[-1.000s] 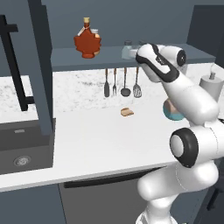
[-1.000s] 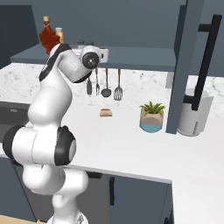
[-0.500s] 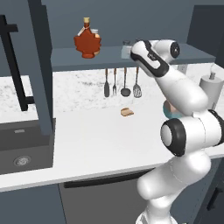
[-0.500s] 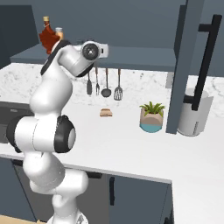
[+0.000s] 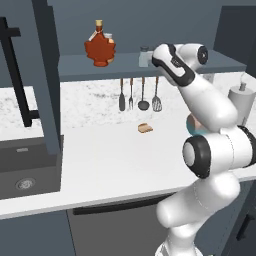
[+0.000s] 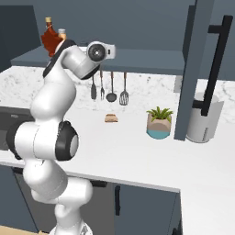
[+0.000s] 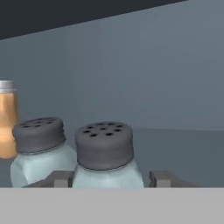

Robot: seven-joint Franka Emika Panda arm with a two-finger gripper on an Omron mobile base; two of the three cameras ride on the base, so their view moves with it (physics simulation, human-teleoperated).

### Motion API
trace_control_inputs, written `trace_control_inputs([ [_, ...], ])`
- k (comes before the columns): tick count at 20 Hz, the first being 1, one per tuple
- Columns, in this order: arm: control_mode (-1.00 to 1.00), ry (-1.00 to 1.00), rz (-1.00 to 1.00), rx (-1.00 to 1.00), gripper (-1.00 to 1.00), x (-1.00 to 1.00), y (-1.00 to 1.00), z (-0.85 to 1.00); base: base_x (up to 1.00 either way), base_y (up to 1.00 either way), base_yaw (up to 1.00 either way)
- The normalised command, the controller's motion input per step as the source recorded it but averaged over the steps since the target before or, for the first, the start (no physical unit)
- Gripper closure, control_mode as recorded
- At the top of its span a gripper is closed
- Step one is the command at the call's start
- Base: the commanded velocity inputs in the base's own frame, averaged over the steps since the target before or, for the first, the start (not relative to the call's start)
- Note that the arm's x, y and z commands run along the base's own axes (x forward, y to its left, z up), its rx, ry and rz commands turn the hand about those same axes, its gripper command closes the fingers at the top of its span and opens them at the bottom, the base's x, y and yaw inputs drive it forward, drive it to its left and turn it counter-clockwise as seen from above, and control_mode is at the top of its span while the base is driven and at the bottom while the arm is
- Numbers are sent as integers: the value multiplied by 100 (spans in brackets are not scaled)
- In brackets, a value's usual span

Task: Put the shaker and condiment bottle from the counter next to their counterparts in the cabinet.

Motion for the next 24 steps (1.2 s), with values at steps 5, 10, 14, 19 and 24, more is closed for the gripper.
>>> trace_control_inputs([
  [5, -100, -17, 6, 0, -100, -77, -25, 1, 0, 0, 0],
  [10, -100, -17, 3, 0, -100, -100, -33, 13, 0, 0, 0],
  [14, -100, 12, -5, -19, -100, -100, -17, 54, 0, 0, 0],
  [19, -100, 24, -8, -28, -100, -100, -77, 70, 0, 0, 0],
  [24, -100, 18, -5, -25, -100, -100, -99, 49, 0, 0, 0],
])
